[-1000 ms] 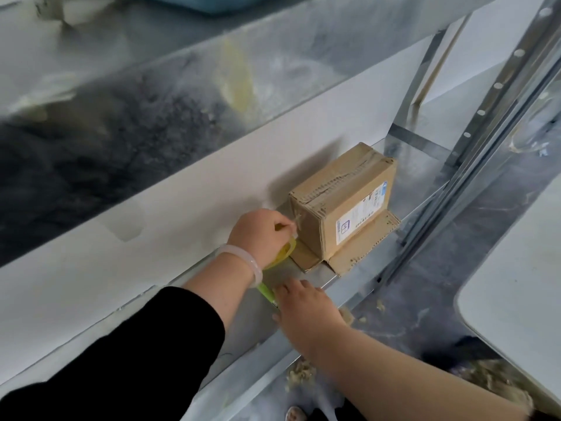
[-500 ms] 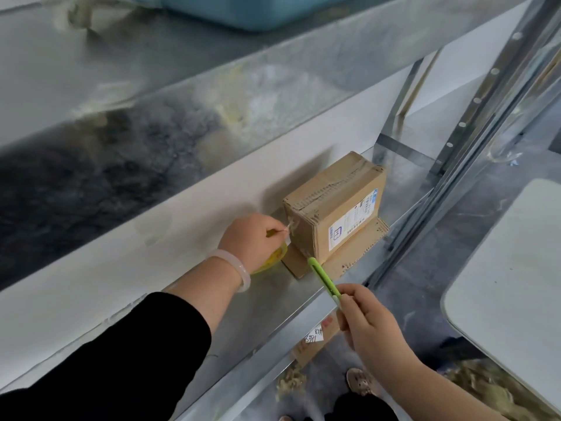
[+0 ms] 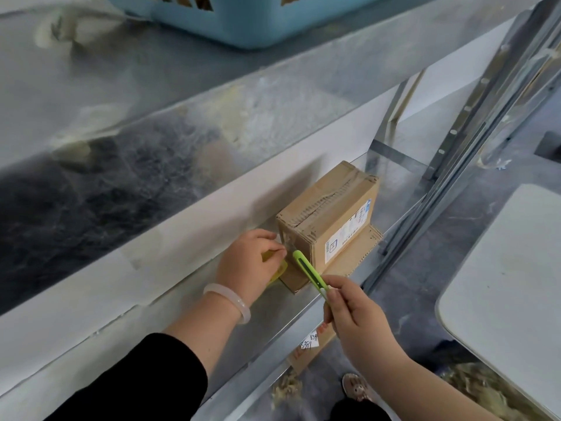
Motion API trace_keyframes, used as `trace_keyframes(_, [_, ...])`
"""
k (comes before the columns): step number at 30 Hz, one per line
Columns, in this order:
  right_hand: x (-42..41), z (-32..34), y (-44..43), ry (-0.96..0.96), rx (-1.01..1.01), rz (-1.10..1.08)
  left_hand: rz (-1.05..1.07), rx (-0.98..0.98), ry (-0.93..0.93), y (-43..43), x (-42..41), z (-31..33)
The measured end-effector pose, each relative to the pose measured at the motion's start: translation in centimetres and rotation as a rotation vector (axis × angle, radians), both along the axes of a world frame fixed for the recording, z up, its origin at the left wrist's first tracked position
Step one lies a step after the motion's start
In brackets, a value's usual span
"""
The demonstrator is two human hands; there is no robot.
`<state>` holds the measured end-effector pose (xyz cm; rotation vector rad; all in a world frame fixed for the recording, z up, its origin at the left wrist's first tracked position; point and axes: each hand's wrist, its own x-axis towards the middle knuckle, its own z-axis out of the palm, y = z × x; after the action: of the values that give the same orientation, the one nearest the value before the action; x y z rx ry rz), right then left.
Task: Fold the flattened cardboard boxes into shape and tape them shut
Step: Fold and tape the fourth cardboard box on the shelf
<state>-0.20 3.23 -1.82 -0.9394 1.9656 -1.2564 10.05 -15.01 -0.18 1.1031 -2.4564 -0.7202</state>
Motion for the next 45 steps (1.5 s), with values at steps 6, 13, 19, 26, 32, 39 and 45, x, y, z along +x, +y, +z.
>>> trace_keyframes(6, [-0.3, 0.7, -0.6, 0.190, 0.047, 0.035, 0.019, -0.028, 0.040, 0.6, 0.1, 0.1])
trace_keyframes(13, [-0.4, 1.6, -1.5, 0.460, 0.112, 0.158, 0.078, -0.020, 0.021, 0.9, -0.1, 0.4])
trace_keyframes(19, [-0.9, 2.7, -2.4, 0.606, 0.287, 0.225, 0.082, -0.039, 0.051, 1.2, -0.5, 0.3])
trace_keyframes(26, [-0.7, 2.8, -3.2, 0.680, 0.394, 0.241, 0.147, -0.010, 0.036, 1.3, -1.1, 0.3])
trace_keyframes(32, [-1.1, 2.2, -2.7, 0.720, 0.398, 0.282, 0.187, 0.017, 0.028, 1.8, -0.9, 0.5])
trace_keyframes(39, [-1.8, 1.9, -3.0, 0.746, 0.387, 0.313, 0.236, 0.008, 0.054, 1.6, -0.9, 0.4])
trace_keyframes(45, [-2.8, 1.6, -3.5, 0.739, 0.392, 0.310, 0.190, -0.017, 0.069, 2.8, -1.3, 0.1])
